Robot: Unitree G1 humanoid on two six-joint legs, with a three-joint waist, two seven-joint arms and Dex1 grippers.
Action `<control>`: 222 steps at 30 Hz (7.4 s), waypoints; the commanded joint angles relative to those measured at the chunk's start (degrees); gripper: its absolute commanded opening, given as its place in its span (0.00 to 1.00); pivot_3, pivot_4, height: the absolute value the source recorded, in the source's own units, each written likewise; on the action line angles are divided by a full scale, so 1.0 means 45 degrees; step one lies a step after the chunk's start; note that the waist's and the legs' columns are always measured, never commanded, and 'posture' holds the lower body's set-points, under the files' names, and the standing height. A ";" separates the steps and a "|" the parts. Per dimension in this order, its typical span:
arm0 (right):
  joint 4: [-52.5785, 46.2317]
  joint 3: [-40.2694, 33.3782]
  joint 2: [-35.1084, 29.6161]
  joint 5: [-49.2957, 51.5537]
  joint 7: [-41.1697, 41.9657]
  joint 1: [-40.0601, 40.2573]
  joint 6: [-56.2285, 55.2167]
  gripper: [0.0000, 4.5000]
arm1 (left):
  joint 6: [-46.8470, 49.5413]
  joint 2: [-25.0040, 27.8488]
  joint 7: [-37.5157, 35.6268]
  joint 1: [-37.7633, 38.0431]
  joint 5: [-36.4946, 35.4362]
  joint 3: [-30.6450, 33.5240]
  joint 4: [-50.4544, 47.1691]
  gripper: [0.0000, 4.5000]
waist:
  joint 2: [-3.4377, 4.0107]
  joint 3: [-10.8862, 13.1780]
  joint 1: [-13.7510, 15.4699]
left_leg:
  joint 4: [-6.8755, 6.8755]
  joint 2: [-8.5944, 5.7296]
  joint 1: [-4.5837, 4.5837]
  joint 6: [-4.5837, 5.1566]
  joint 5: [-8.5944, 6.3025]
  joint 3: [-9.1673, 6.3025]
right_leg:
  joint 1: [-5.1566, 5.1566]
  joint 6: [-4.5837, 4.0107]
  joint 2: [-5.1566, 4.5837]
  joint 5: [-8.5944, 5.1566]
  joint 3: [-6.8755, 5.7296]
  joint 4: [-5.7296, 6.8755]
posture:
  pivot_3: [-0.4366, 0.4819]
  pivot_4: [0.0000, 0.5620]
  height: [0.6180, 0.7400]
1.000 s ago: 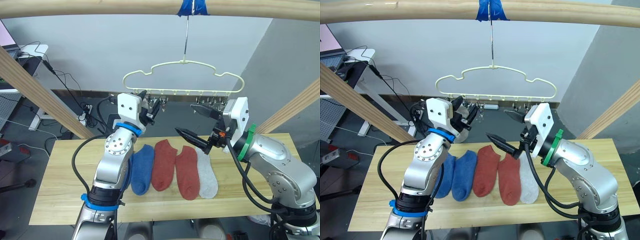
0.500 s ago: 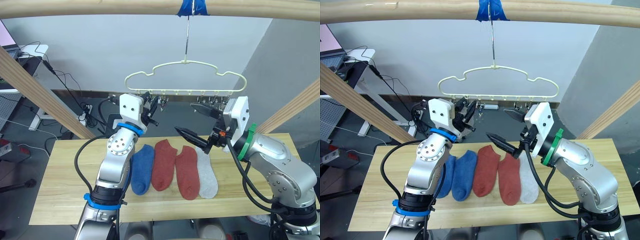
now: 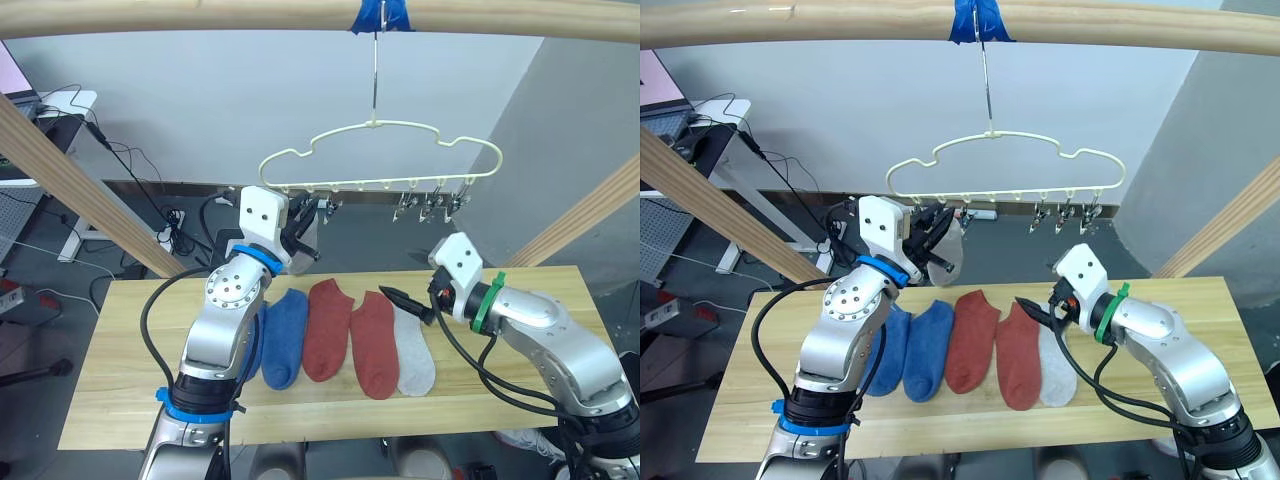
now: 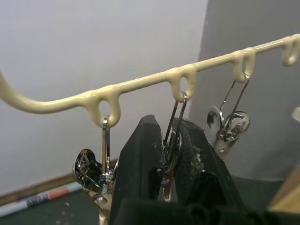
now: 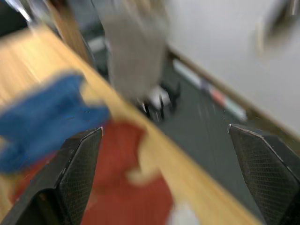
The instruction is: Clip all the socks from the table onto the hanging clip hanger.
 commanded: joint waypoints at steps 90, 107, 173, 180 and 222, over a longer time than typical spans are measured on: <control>0.0055 0.1460 0.1588 -0.2805 0.3966 -0.1234 -0.4940 0.00 | 1.0628 0.0106 0.4720 -0.1055 -1.6717 0.4762 0.0187 0.05 | -0.0008 0.0013 0.0028 | 0.0167 -0.0001 0.0014 -0.0038 0.0034 -0.0016 | 0.0046 0.0012 0.0021 0.0019 0.0018 0.0084 | 0.34 0.48 1.00; 0.0072 0.1262 0.1790 -0.2456 0.3619 -0.1649 -0.4396 0.00 | 0.9258 0.1075 0.4045 -0.0716 -1.6680 0.3757 -0.0205 0.21 | -0.0008 0.0013 0.0025 | 0.0159 -0.0001 0.0012 -0.0036 0.0033 -0.0014 | 0.0044 0.0012 0.0021 0.0019 0.0020 0.0079 | 0.34 0.50 1.00; -0.3709 -0.1799 0.2254 0.2216 0.0444 -0.1164 -0.0889 1.00 | -0.1908 -0.0899 0.1077 -0.0343 -0.0343 -0.1010 0.0908 0.57 | 0.0023 0.0126 0.0008 | 0.0146 -0.0005 -0.0035 0.0016 0.0004 -0.0008 | 0.0011 0.0012 0.0014 0.0019 0.0016 0.0053 | 0.28 0.49 1.00; -0.3700 -0.1738 0.2153 0.2139 0.0312 -0.1091 -0.0919 1.00 | -0.2553 -0.1623 0.1731 -0.0547 0.0479 -0.0997 0.1340 0.57 | 0.0020 0.0128 -0.0001 | 0.0144 -0.0004 -0.0036 0.0016 0.0004 -0.0009 | 0.0011 0.0012 0.0014 0.0019 0.0014 0.0052 | 0.27 0.50 1.00; -0.0751 0.0358 0.0689 -0.0799 0.0203 0.0296 -0.1189 1.00 | -0.0842 -0.1822 0.0444 -0.1002 -0.0393 -0.0584 0.0898 0.00 | 0.0007 0.0135 -0.0026 | 0.0152 -0.0008 -0.0032 0.0017 0.0004 -0.0007 | 0.0015 0.0013 0.0015 0.0019 0.0014 0.0059 | 0.28 0.50 1.00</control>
